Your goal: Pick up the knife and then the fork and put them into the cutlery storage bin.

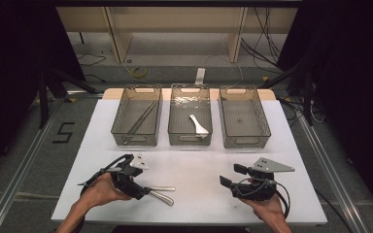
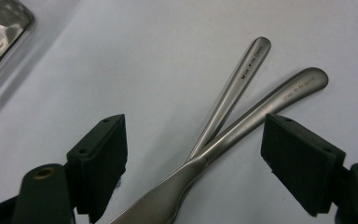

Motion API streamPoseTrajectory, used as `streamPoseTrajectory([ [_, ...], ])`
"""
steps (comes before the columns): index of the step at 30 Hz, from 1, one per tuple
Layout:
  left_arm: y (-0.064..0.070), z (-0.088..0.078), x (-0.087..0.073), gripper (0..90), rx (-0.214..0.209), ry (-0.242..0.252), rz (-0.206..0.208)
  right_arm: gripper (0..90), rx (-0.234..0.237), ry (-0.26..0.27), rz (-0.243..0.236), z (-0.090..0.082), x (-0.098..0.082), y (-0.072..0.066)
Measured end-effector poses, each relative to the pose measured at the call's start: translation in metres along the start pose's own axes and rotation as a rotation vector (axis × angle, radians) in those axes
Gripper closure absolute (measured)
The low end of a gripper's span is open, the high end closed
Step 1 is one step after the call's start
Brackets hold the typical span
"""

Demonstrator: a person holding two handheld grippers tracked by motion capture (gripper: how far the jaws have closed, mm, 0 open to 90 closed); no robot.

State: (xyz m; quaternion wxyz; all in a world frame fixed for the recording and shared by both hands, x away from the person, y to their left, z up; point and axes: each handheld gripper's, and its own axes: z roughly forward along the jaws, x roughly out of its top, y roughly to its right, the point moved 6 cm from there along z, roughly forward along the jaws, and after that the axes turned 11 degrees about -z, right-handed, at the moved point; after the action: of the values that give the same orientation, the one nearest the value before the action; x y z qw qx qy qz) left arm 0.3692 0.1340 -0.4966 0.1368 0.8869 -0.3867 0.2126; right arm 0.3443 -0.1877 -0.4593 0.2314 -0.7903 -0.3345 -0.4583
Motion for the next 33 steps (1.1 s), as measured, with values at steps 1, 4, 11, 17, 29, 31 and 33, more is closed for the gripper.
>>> streamPoseTrajectory([
  [1,0.001,0.001,0.000,22.2,-0.002,-0.005,0.003,27.6,0.001,-0.003,-0.001,0.000,0.000,0.000],
  [4,0.002,0.003,-0.001,23.1,-0.004,-0.027,0.018,27.7,0.004,-0.005,0.001,0.000,0.000,0.000],
  [11,0.005,0.010,-0.004,26.6,0.006,-0.079,0.066,27.7,0.006,-0.007,-0.005,0.000,0.000,-0.001],
  [17,0.009,0.015,-0.006,32.2,0.022,-0.117,0.132,27.9,0.003,-0.019,-0.012,0.000,-0.001,-0.001],
  [29,0.009,0.023,-0.008,47.4,0.055,-0.201,0.249,28.4,0.009,-0.023,-0.018,0.000,0.000,-0.003],
  [31,0.009,0.024,-0.007,49.4,0.041,-0.213,0.255,28.4,0.010,-0.021,-0.018,0.001,0.000,-0.003],
  [33,0.009,0.024,-0.007,51.5,0.016,-0.220,0.248,28.6,0.012,-0.023,-0.019,0.001,0.000,-0.003],
])
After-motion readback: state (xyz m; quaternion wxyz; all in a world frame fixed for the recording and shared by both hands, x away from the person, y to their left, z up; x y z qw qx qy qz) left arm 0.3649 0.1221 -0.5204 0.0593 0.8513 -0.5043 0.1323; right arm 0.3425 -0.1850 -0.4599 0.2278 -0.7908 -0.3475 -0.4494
